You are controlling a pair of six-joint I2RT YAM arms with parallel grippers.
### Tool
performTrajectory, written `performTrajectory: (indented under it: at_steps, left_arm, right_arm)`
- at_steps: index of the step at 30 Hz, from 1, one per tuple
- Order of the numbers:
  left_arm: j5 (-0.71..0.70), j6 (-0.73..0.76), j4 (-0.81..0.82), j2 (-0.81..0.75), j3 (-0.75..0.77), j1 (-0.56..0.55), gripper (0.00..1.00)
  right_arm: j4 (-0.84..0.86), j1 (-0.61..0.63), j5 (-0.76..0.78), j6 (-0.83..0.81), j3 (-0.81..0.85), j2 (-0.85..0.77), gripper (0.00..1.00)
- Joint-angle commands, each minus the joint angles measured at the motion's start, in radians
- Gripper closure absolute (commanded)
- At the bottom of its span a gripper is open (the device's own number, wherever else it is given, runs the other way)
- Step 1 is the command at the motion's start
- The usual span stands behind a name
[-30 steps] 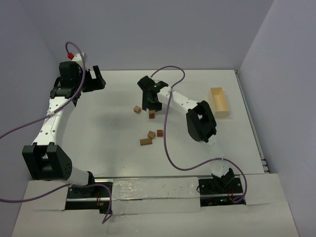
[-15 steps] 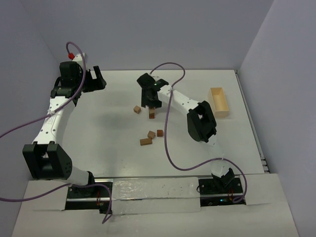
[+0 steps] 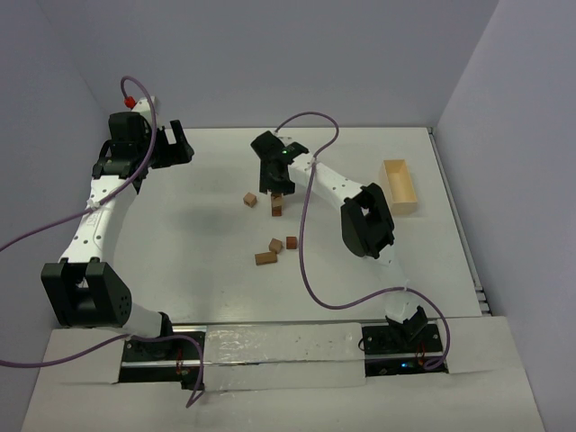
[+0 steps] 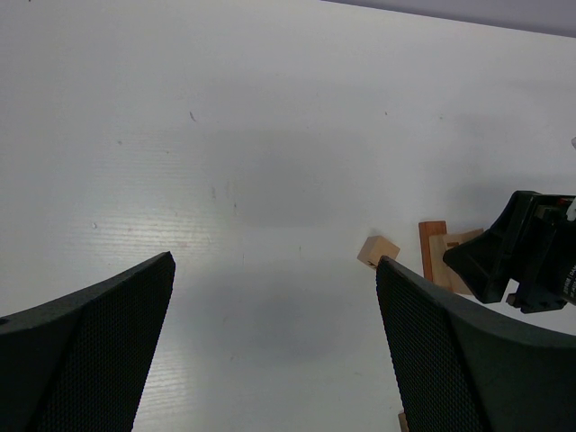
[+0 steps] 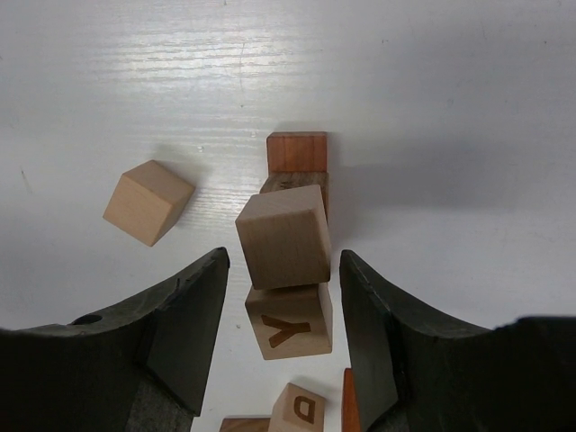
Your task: Build the wood block tower
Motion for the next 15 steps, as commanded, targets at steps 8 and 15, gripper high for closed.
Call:
performTrajectory:
  at_steps: [8,15]
  left_arm:
    - [0.012,0.006,0.052,-0.002,0.024,0.008,0.01]
    - [0.014,0.003,0.055,-0.003,0.021,0.008,0.01]
  right_arm:
    - [-0.009,-0.009,0.011,-0.005,0.043,0.022,0.45]
    - [-0.004,-0.008,-0.001,-0.002,0.033,0.012,0.48]
